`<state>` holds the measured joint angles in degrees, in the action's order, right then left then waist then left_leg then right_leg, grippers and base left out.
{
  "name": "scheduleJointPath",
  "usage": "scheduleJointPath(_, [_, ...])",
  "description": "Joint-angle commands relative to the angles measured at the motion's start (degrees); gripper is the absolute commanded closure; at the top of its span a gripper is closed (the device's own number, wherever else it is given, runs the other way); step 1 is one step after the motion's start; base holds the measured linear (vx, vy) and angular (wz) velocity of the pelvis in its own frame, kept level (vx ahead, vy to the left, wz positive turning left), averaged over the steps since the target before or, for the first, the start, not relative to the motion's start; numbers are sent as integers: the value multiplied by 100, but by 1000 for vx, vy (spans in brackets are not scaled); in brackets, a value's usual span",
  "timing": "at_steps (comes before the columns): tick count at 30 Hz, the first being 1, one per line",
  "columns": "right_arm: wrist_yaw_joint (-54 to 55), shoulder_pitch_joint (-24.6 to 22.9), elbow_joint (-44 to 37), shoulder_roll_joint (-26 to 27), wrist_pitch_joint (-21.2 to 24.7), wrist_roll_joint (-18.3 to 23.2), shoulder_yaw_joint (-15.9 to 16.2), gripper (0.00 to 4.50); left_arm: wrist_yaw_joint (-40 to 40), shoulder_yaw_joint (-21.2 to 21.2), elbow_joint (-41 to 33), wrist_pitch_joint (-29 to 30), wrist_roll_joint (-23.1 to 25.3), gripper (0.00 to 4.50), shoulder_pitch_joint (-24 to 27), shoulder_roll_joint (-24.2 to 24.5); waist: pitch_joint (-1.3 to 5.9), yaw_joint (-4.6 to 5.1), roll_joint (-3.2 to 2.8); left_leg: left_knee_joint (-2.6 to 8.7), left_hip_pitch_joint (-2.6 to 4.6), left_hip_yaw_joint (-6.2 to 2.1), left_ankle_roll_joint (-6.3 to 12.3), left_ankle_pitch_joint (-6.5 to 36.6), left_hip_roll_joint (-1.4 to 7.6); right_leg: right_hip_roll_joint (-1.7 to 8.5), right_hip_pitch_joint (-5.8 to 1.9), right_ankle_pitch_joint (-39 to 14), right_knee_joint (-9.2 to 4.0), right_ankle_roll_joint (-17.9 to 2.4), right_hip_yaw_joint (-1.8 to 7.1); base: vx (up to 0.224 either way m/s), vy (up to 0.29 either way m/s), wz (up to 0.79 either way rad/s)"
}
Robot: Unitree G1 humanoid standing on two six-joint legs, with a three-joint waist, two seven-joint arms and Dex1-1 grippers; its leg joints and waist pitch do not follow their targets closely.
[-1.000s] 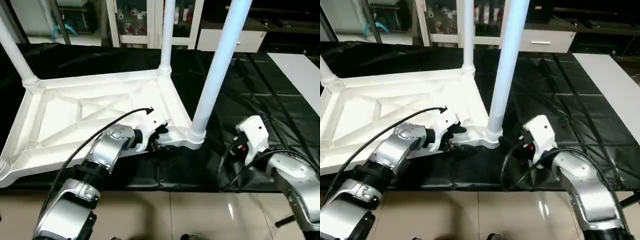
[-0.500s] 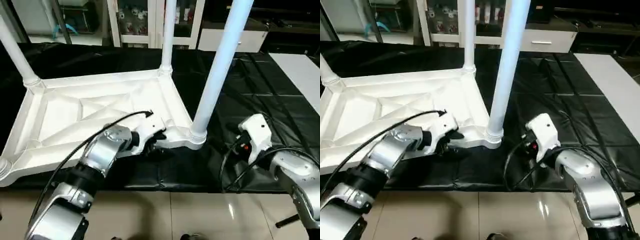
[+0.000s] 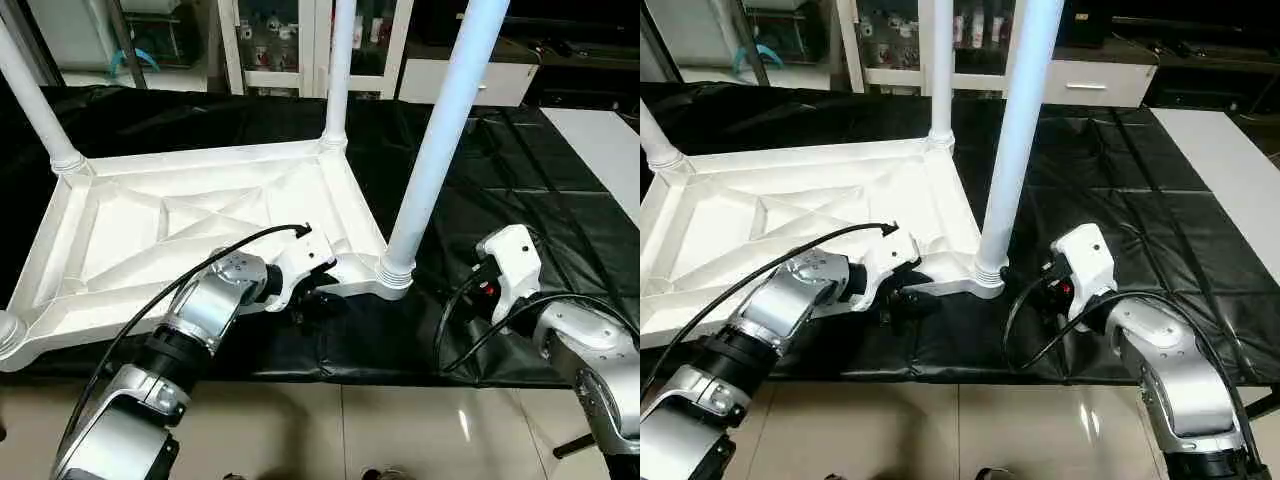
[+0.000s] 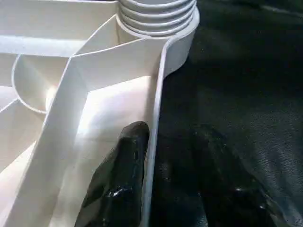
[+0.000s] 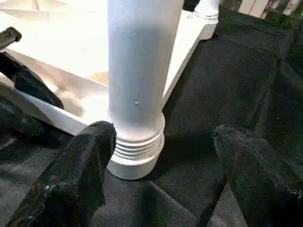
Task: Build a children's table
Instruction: Rotate table base, then rotate leg to tighten
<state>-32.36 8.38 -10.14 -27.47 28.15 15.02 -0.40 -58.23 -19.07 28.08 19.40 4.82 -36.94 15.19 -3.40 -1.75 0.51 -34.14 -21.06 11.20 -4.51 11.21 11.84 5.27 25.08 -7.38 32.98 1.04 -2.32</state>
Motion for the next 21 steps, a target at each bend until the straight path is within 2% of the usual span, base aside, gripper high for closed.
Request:
scheduleJointPath(1, [-64, -2, 2, -69, 34, -35, -13, 79, -175, -170, 234, 72, -36, 313, 10, -35, 368, 14, 23, 439, 23, -32, 222, 1570, 52, 141, -309, -2139, -418, -975, 124, 0, 0, 0])
scheduleJointPath(4, [-145, -52, -46, -96, 53, 14, -12, 79, -322, -256, 330, 39, -11, 348, -18, -18, 385, 8, 27, 427, 21, -28, 256, 1432, 56, 144, -322, -1917, -391, -1047, 128, 0, 0, 0])
scheduleJointPath(9, [-169, -80, -50, -156, 9, 23, -31, 79, -528, -382, 407, -32, 24, 366, -7, 6, 398, -1, 23, 415, 18, -20, 302, 1298, 60, 151, -346, -1677, -363, -1170, 132, 0, 0, 0])
scheduleJointPath(10, [-191, -84, -45, -175, 0, 15, -32, 79, -617, -433, 432, -133, 39, 390, -2, 21, 399, -3, 25, 410, 19, -16, 314, 1278, 61, 151, -345, -1655, -358, -1186, 134, 0, 0, 0])
scheduleJointPath(13, [-351, -137, -68, -290, -3, -2, 25, 79, -1343, -733, 297, -856, 11, 393, 124, 189, 402, -19, 22, 415, 14, -28, 346, 1289, 61, 166, -358, -1765, -373, -1143, 134, 0, 0, 0])
scheduleJointPath(14, [-408, -160, -80, -326, 8, 2, 53, 79, -1638, -841, 182, -1038, -34, 399, 197, 264, 411, -13, 40, 413, 16, -23, 361, 1311, 68, 165, -361, -1759, -366, -1152, 138, 0, 0, 0])
scheduleJointPath(15, [-482, -192, -103, -372, 18, 0, 95, 79, -1670, -897, 134, -1057, -5, 412, 224, 298, 399, -15, 15, 422, 10, -26, 347, 1302, 78, 175, -355, -1727, -357, -1160, 143, 0, 0, 0])
scheduleJointPath(17, [-615, -246, -136, -449, 22, 8, 160, 79, -1520, -904, 192, -1171, 72, 431, 200, 282, 392, 4, 28, 423, 26, -26, 313, 1434, 81, 166, -349, -1911, -372, -1121, 132, 0, 0, 0])
scheduleJointPath(19, [-798, -313, -188, -540, 27, 72, 215, 79, -1344, -862, 360, -1425, 155, 441, 98, 248, 378, 7, 39, 425, 29, -23, 286, 1597, 72, 165, -330, -2314, -419, -1000, 132, 0, 0, 0])
scheduleJointPath(20, [-892, -341, -218, -588, 23, 96, 252, 79, -1277, -827, 428, -1503, 173, 441, 50, 226, 378, -6, 39, 420, 46, -21, 280, 1629, 74, 171, -318, -2400, -431, -972, 134, 0, 0, 0])
scheduleJointPath(21, [-1014, -373, -247, -656, 4, 107, 306, 79, -1194, -780, 541, -1657, 194, 447, -22, 199, 383, -30, 37, 399, 107, 3, 288, 1680, 77, 164, -269, -2433, -454, -961, 150, 0, 0, 0])
